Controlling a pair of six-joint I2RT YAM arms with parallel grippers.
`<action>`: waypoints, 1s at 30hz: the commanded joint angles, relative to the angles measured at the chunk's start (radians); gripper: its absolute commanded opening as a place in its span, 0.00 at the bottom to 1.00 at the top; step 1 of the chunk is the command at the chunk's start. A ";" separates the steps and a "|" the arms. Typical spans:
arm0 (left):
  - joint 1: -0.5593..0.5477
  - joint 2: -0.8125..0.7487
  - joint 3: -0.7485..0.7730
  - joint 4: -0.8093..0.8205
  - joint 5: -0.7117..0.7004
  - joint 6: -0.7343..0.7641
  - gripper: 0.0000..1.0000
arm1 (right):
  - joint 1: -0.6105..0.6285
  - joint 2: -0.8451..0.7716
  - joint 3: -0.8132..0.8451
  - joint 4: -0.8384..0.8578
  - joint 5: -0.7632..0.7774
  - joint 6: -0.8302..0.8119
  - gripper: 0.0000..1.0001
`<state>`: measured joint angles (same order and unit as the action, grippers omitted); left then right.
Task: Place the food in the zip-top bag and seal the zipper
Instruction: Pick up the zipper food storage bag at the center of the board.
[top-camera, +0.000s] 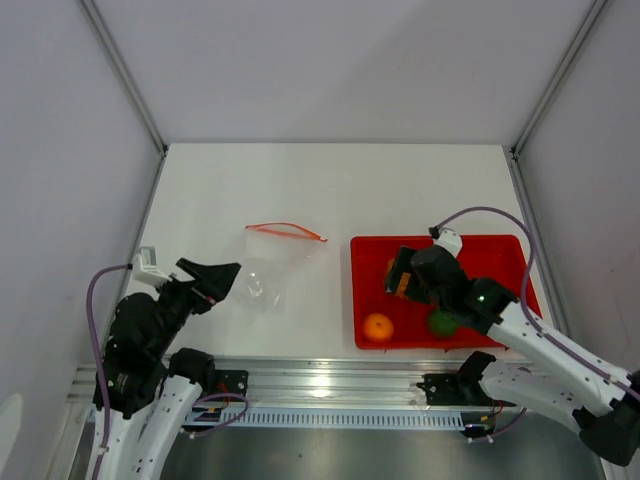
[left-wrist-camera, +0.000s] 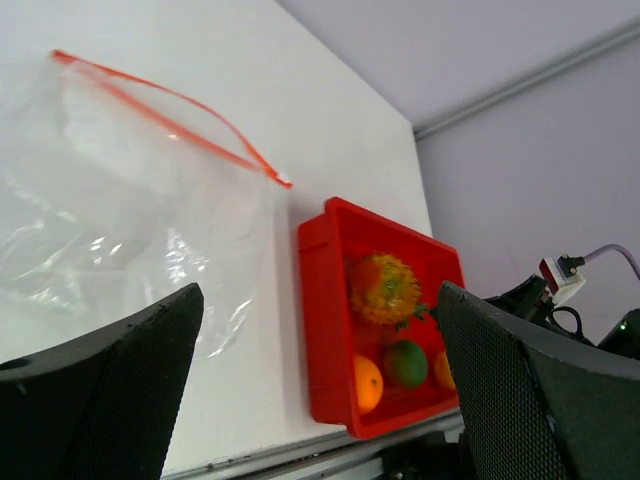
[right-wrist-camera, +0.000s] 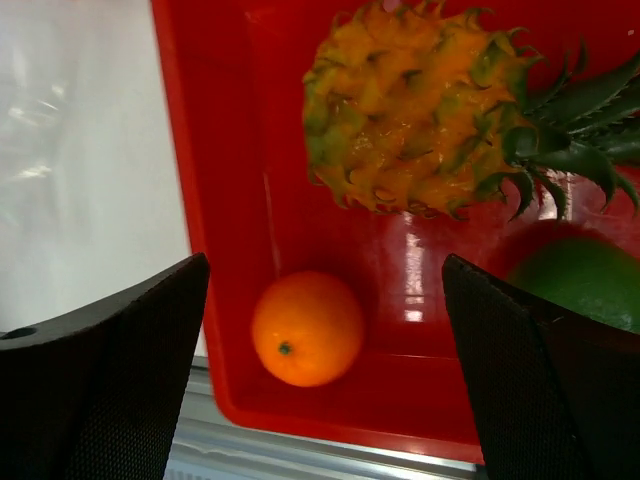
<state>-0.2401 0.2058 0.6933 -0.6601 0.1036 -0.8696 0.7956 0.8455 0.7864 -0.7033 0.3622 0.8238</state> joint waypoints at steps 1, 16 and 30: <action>-0.002 -0.103 0.012 -0.196 -0.166 0.012 0.99 | 0.017 0.088 0.069 -0.009 0.028 -0.103 0.99; -0.002 -0.097 -0.006 -0.173 0.080 0.098 1.00 | 0.060 0.717 0.410 0.550 -0.350 -0.249 0.99; -0.002 -0.131 0.032 -0.240 0.096 0.159 0.99 | 0.065 1.053 0.553 0.749 -0.400 0.069 0.95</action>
<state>-0.2401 0.0898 0.6605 -0.8856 0.2127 -0.7689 0.8547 1.8820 1.3319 -0.1154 0.0029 0.7738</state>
